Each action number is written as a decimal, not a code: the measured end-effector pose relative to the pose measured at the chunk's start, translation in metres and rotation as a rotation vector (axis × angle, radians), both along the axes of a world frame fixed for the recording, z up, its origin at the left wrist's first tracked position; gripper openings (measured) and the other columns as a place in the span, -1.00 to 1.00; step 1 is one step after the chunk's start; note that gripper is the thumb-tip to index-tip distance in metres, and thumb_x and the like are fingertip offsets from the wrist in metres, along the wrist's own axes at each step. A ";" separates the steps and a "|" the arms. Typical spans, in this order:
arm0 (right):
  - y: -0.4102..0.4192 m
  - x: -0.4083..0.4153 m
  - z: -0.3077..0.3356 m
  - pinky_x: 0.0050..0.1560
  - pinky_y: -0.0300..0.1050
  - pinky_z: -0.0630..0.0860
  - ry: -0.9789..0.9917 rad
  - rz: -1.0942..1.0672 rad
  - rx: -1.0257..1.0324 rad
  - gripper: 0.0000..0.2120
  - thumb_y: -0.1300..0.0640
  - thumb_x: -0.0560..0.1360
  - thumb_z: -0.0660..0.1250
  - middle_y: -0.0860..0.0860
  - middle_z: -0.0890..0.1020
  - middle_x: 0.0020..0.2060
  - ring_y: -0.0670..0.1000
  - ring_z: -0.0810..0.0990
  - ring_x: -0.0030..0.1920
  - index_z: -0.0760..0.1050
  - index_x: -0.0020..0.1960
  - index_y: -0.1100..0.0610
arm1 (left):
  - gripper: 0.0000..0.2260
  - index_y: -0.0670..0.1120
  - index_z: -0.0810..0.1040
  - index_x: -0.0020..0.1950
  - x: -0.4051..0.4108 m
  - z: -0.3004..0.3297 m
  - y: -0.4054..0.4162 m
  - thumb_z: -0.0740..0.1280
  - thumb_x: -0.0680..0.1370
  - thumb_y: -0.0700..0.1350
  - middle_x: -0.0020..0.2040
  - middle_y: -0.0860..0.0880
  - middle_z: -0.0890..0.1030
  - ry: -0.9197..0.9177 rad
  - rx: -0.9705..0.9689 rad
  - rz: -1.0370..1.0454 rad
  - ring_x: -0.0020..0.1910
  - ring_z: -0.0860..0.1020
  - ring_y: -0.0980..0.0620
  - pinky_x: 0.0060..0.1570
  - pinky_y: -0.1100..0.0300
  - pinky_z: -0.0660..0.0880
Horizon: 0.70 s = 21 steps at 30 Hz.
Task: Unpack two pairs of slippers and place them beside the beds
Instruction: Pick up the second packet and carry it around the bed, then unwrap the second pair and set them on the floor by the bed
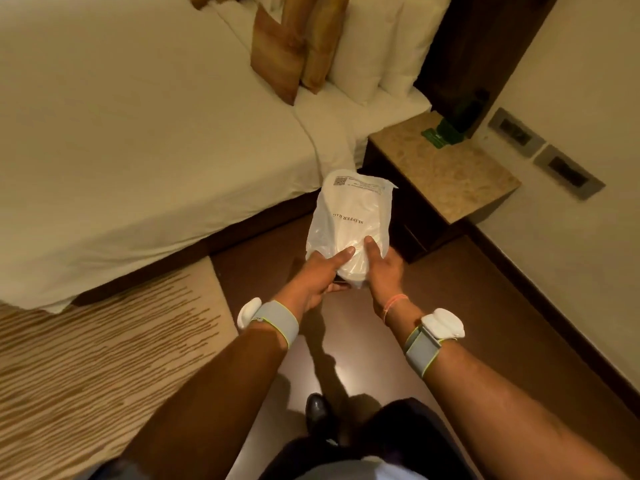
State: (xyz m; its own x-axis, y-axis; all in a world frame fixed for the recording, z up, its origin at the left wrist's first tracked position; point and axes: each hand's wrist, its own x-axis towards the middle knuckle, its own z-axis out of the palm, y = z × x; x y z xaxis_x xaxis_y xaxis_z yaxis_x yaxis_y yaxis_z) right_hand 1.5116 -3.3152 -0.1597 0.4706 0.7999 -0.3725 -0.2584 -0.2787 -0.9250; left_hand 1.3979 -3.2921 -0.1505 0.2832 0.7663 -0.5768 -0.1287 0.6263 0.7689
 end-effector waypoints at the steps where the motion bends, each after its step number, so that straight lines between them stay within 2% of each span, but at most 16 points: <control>1: 0.015 0.001 -0.006 -0.06 -0.10 0.61 0.002 0.034 -0.013 -0.71 0.07 0.56 0.32 0.14 0.65 0.05 0.11 0.66 -0.01 0.52 0.21 0.20 | -0.82 0.04 0.49 0.09 0.000 -0.007 0.012 0.42 0.54 -0.09 0.03 -0.02 0.67 -0.010 -0.014 0.039 0.00 0.65 -0.03 -0.08 -0.01 0.65; 3: 0.031 -0.003 -0.014 -0.02 -0.05 0.60 0.006 0.067 -0.024 -0.75 0.07 0.56 0.32 0.16 0.66 0.05 0.12 0.66 -0.02 0.54 0.17 0.17 | -0.82 0.05 0.48 0.10 -0.004 -0.016 0.027 0.41 0.55 -0.10 0.00 0.02 0.66 -0.005 -0.024 0.077 -0.03 0.65 0.02 -0.16 0.05 0.65; 7: 0.079 -0.004 -0.043 0.06 0.02 0.61 0.008 0.192 -0.062 -0.80 0.05 0.56 0.32 0.13 0.66 0.04 0.09 0.65 -0.03 0.53 0.13 0.10 | -0.86 0.01 0.49 0.08 -0.007 -0.036 0.059 0.40 0.56 -0.10 -0.01 -0.02 0.65 0.022 -0.074 0.209 -0.04 0.65 -0.03 -0.11 0.02 0.65; 9: 0.115 -0.007 -0.073 0.13 0.13 0.59 0.034 0.310 -0.116 -0.78 0.03 0.55 0.32 0.11 0.65 0.06 0.14 0.65 0.04 0.52 0.14 0.10 | -0.91 0.03 0.51 0.02 -0.005 -0.059 0.081 0.39 0.56 -0.08 -0.05 -0.01 0.65 0.087 -0.101 0.314 -0.09 0.65 -0.01 -0.23 0.11 0.66; 11: 0.129 -0.005 -0.097 0.12 0.18 0.59 0.023 0.382 -0.131 -0.71 0.02 0.55 0.32 0.14 0.65 0.11 0.17 0.64 0.09 0.52 0.20 0.14 | -0.92 0.05 0.50 -0.01 -0.005 -0.074 0.089 0.38 0.56 -0.10 -0.06 -0.01 0.64 0.072 -0.136 0.376 -0.11 0.63 0.00 -0.24 0.12 0.65; 13: 0.144 -0.005 -0.118 -0.02 0.04 0.65 0.011 0.434 -0.150 -0.69 -0.02 0.55 0.31 0.11 0.65 0.10 0.12 0.65 0.03 0.51 0.22 0.11 | -0.89 0.01 0.50 0.04 -0.002 -0.102 0.099 0.38 0.56 -0.10 -0.03 -0.02 0.62 0.070 -0.166 0.418 -0.08 0.62 -0.02 -0.15 0.04 0.63; 15: 0.156 -0.001 -0.150 -0.23 -0.21 0.65 0.001 0.459 -0.168 -0.75 -0.03 0.54 0.32 0.05 0.64 0.03 -0.02 0.65 -0.08 0.51 0.15 0.06 | -0.84 -0.02 0.49 0.11 0.000 -0.128 0.106 0.38 0.56 -0.10 0.04 -0.07 0.62 0.058 -0.194 0.444 -0.04 0.62 -0.04 -0.14 0.03 0.64; 16: 0.161 0.001 -0.168 -0.26 -0.27 0.63 -0.010 0.483 -0.161 -0.78 -0.02 0.54 0.33 0.02 0.64 0.01 -0.09 0.63 -0.10 0.51 0.14 0.04 | -0.84 -0.02 0.49 0.12 0.000 -0.148 0.110 0.38 0.56 -0.10 0.08 -0.09 0.62 0.051 -0.194 0.457 -0.01 0.62 -0.06 -0.13 0.03 0.65; 18: 0.173 -0.001 -0.215 -0.14 -0.19 0.66 -0.046 0.556 -0.155 -0.78 -0.02 0.55 0.32 -0.03 0.64 0.01 -0.08 0.63 -0.04 0.50 0.16 0.00 | -0.86 0.01 0.51 0.10 -0.002 -0.199 0.119 0.38 0.56 -0.10 0.14 -0.12 0.62 0.050 -0.197 0.475 0.06 0.62 -0.08 -0.06 -0.03 0.65; 19: 0.174 0.000 -0.219 -0.06 -0.10 0.66 -0.046 0.583 -0.166 -0.78 -0.02 0.55 0.32 -0.04 0.64 0.02 -0.03 0.64 0.02 0.49 0.17 0.00 | -0.86 0.02 0.51 0.09 -0.005 -0.205 0.119 0.38 0.56 -0.09 0.15 -0.12 0.62 0.056 -0.197 0.479 0.08 0.62 -0.09 -0.01 -0.06 0.64; 21: 0.182 -0.007 -0.274 0.06 0.05 0.64 -0.067 0.629 -0.161 -0.77 -0.02 0.55 0.31 0.00 0.64 0.06 0.06 0.63 0.09 0.49 0.17 0.02 | -0.84 0.01 0.53 0.12 -0.010 -0.264 0.124 0.39 0.55 -0.08 0.12 -0.11 0.63 0.062 -0.183 0.501 0.09 0.63 -0.11 0.05 -0.10 0.62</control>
